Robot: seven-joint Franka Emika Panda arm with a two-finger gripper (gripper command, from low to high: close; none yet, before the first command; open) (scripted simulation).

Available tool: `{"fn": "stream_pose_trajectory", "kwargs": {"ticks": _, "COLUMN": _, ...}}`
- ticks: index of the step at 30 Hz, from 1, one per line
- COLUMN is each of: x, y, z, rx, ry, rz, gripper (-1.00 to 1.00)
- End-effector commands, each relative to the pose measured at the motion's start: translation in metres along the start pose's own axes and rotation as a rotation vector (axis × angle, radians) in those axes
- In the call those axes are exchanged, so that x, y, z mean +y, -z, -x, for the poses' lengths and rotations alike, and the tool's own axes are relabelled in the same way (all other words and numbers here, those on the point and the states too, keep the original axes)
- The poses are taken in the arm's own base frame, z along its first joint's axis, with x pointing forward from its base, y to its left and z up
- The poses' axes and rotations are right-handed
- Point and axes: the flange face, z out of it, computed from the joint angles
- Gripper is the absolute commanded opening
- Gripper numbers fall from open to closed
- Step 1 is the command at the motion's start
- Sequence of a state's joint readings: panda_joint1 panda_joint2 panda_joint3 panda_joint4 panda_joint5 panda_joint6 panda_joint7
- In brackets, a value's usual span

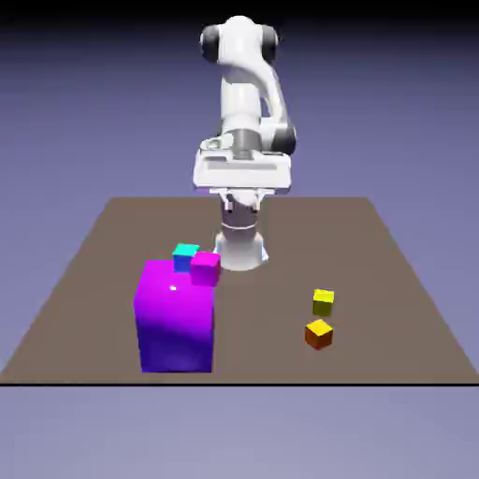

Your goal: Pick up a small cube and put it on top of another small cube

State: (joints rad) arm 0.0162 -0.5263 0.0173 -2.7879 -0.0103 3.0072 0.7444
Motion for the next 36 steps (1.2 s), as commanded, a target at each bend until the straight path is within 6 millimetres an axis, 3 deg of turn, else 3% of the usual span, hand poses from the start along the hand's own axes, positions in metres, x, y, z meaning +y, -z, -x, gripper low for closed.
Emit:
{"fn": "stream_pose_trajectory", "kwargs": {"ticks": 1, "x": -0.005, "y": -0.012, "z": 0.006, "rx": -0.035, "ry": 0.022, "rz": 0.025, "gripper": 0.0}}
{"fn": "stream_pose_trajectory", "kwargs": {"ticks": 9, "x": -0.038, "y": -0.101, "z": 0.071, "rx": -0.312, "ry": 0.199, "rz": 0.218, "gripper": 0.0}}
{"fn": "stream_pose_trajectory", "kwargs": {"ticks": 18, "x": -0.054, "y": -0.184, "z": 0.175, "rx": -0.618, "ry": 0.398, "rz": 0.417, "gripper": 0.0}}
{"fn": "stream_pose_trajectory", "kwargs": {"ticks": 23, "x": -0.053, "y": -0.217, "z": 0.241, "rx": -0.78, "ry": 0.506, "rz": 0.516, "gripper": 0.0}}
{"fn": "stream_pose_trajectory", "kwargs": {"ticks": 24, "x": -0.053, "y": -0.217, "z": 0.241, "rx": -0.78, "ry": 0.506, "rz": 0.516, "gripper": 0.0}}
{"fn": "stream_pose_trajectory", "kwargs": {"ticks": 28, "x": -0.019, "y": -0.257, "z": 0.273, "rx": -0.779, "ry": 0.505, "rz": 0.517, "gripper": 0.0}}
{"fn": "stream_pose_trajectory", "kwargs": {"ticks": 29, "x": -0.014, "y": -0.262, "z": 0.277, "rx": -0.78, "ry": 0.506, "rz": 0.516, "gripper": 0.0}}
{"fn": "stream_pose_trajectory", "kwargs": {"ticks": 30, "x": -0.014, "y": -0.262, "z": 0.277, "rx": -0.78, "ry": 0.506, "rz": 0.516, "gripper": -1.0}}
{"fn": "stream_pose_trajectory", "kwargs": {"ticks": 31, "x": -0.014, "y": -0.262, "z": 0.277, "rx": -0.78, "ry": 0.506, "rz": 0.516, "gripper": -1.0}}
{"fn": "stream_pose_trajectory", "kwargs": {"ticks": 36, "x": -0.055, "y": -0.212, "z": 0.244, "rx": -0.785, "ry": 0.532, "rz": 0.505, "gripper": -1.0}}
